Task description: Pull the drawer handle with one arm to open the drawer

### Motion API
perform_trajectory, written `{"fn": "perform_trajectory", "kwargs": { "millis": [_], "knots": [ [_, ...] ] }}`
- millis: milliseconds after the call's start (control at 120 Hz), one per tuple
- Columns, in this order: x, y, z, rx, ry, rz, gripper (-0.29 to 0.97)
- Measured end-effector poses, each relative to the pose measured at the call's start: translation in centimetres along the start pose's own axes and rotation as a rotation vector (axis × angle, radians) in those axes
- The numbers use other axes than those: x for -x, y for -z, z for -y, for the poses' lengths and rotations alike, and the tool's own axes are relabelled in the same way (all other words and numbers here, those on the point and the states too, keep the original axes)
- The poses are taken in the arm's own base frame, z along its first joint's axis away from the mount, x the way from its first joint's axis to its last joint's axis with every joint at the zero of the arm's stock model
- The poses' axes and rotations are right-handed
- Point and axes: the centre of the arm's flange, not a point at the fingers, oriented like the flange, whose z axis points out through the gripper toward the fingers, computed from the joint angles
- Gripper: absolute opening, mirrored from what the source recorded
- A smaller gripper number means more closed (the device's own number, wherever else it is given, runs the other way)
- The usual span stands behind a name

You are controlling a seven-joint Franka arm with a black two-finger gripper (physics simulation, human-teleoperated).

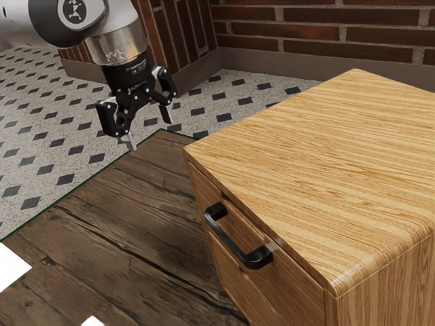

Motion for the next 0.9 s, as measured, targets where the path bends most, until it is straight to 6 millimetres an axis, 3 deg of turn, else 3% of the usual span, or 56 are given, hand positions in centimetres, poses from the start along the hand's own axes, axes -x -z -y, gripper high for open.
{"fn": "perform_trajectory", "kwargs": {
  "millis": [517, 550, 600, 658, 717, 750, 808, 900],
  "knots": [
    [0.0, 0.5, 0.2, 0.011, 0.011, 0.002, 0.68],
    [0.0, 2.1, 0.6, 0.041, 0.013, 0.002, 0.68],
    [0.0, 6.4, 2.5, 0.121, 0.014, -0.003, 0.68],
    [0.1, 12.6, 7.0, 0.236, 0.013, 0.006, 0.68],
    [0.5, 17.3, 11.7, 0.331, 0.007, 0.016, 0.68],
    [2.5, 18.8, 13.1, 0.363, -0.028, 0.016, 0.68],
    [9.6, 19.6, 13.6, 0.394, -0.168, 0.029, 0.68],
    [18.0, 15.0, 8.7, 0.335, -0.308, 0.052, 0.68]
  ]
}}
